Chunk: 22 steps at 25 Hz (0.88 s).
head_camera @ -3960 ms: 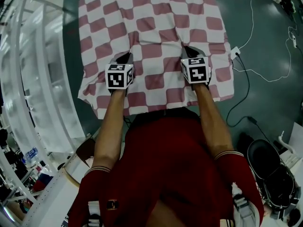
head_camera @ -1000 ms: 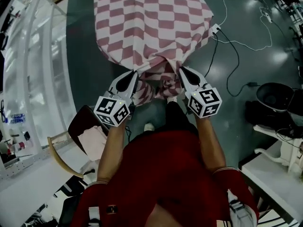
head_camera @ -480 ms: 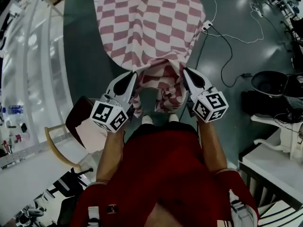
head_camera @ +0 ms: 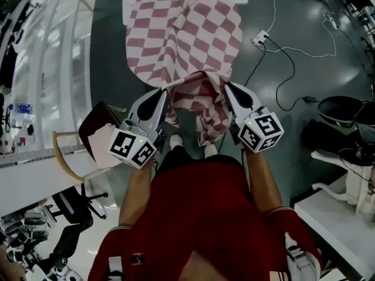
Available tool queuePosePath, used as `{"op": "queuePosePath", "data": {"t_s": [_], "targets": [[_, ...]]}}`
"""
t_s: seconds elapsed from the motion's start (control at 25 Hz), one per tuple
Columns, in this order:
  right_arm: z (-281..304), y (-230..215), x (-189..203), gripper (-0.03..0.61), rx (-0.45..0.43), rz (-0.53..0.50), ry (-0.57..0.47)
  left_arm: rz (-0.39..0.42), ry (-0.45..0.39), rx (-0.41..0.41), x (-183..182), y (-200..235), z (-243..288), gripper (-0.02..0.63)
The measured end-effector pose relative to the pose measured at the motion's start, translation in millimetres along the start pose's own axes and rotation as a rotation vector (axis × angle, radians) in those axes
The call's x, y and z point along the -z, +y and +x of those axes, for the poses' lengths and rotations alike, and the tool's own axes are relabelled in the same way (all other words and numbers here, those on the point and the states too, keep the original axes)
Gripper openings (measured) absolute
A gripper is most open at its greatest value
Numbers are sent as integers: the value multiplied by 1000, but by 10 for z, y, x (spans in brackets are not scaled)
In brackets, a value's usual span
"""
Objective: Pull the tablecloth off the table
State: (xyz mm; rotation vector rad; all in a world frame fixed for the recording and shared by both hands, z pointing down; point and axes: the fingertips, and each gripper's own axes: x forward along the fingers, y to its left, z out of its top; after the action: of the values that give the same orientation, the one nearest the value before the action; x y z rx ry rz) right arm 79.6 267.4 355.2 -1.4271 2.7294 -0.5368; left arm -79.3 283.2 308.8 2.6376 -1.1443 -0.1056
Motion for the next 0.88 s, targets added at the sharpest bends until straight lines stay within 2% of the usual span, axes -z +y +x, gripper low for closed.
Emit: {"op": "queuePosePath", "data": {"t_s": [0.2, 0.4, 0.56, 0.88], "targets": [[-317, -93, 145, 11, -52, -1, -3, -2, -17, -48, 237, -401, -116, 12], [-687, -205, 282, 11, -37, 24, -25, -5, 0, -43, 464, -693, -159, 12], [-790, -135, 195, 11, -29, 34, -58, -15, -11, -34, 383, -702, -208, 12], [-793, 52, -27, 11, -21, -20, -99, -1, -80, -15, 100, -559, -282, 12]]}}
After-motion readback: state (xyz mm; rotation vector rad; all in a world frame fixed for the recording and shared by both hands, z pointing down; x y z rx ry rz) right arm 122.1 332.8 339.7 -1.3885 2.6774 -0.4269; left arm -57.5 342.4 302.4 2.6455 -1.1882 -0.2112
